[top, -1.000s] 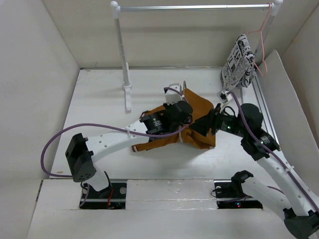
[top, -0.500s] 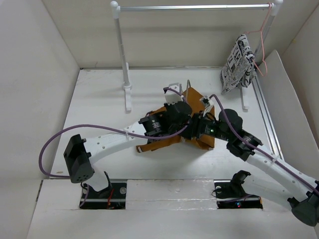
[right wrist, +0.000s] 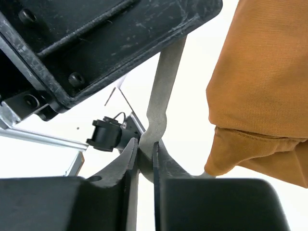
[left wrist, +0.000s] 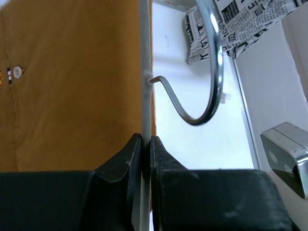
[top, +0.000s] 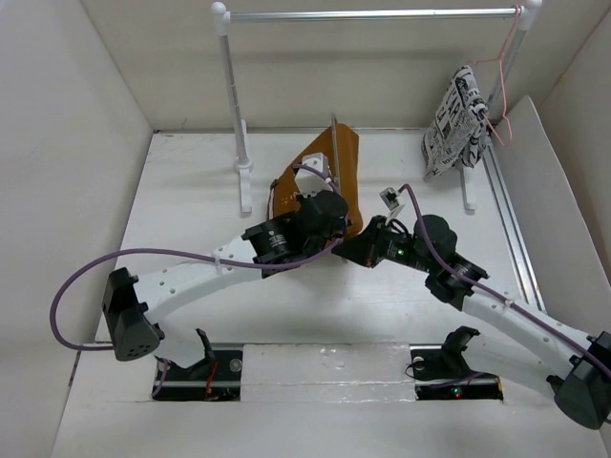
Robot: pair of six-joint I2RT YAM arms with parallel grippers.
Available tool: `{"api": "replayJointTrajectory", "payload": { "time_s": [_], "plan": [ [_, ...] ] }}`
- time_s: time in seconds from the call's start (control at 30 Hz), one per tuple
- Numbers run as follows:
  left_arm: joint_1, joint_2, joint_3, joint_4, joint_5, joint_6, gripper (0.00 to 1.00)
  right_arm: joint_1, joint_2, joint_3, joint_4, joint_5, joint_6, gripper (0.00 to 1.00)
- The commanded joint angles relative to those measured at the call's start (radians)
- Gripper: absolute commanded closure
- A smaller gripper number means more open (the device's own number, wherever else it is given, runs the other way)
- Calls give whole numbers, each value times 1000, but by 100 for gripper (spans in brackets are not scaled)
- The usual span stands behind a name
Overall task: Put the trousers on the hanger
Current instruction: Place the trousers on the hanger, then place the hanger at the clothesline.
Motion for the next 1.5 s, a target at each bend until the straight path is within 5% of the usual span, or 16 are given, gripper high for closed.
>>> {"api": "replayJointTrajectory", "payload": {
  "time_s": [0.0, 0.43, 0.6, 0.8, 1.47],
  "plan": [
    [-42, -86, 58, 152, 93, -15, 100, -3, 0, 17, 189, 38, -23, 100],
    [-42, -30, 239, 134, 178, 87, 98, -46, -55, 144, 215, 34, 17, 100],
    [5, -35, 286, 148, 246, 97, 60, -100, -37, 173, 257, -27, 31, 100],
    [31, -52, 334, 137, 275, 124, 34, -216, 13, 208, 335, -107, 59, 100],
    [105, -250, 78, 42, 185, 94, 39, -526, 294, 567, 671, -242, 256, 100]
  ]
}}
